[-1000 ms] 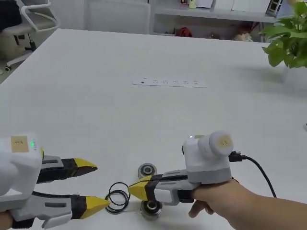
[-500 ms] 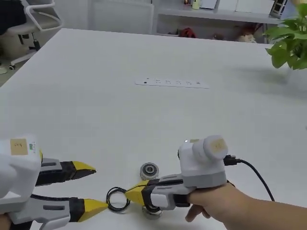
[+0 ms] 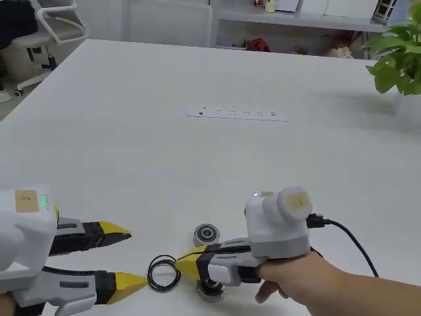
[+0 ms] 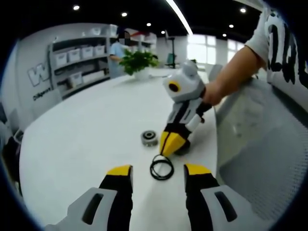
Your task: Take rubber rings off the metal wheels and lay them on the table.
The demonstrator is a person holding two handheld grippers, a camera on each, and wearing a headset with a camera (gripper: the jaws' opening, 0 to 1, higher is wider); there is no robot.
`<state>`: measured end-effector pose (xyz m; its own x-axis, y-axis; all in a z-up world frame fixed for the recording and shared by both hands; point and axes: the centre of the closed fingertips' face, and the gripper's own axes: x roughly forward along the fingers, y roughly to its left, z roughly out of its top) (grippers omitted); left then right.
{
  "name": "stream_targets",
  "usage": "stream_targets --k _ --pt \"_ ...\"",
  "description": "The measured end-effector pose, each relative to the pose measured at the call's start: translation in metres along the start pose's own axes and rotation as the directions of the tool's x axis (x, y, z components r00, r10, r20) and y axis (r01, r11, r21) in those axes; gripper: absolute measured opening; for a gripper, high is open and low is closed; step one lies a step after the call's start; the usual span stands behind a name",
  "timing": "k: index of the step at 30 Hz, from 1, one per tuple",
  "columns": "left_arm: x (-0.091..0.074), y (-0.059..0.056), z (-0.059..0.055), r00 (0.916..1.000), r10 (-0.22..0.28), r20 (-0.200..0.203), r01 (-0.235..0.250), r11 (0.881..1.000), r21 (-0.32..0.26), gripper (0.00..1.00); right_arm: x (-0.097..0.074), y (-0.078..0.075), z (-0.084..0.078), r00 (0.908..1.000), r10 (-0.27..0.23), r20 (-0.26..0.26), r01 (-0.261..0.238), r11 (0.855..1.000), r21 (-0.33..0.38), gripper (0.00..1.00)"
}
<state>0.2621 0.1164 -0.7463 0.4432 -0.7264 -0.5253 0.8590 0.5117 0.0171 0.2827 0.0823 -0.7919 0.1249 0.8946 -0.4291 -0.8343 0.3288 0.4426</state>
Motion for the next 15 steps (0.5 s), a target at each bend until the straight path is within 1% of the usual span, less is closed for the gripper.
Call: stream_targets --k 15 --pt "0.0004 -0.0003 -0.0009 1.0 -0.001 -0.004 0.001 1.0 -0.006 0.43 0.0005 -0.0022 -0.0009 1.0 -0.007 -0.004 0.007 1.0 -0.009 0.04"
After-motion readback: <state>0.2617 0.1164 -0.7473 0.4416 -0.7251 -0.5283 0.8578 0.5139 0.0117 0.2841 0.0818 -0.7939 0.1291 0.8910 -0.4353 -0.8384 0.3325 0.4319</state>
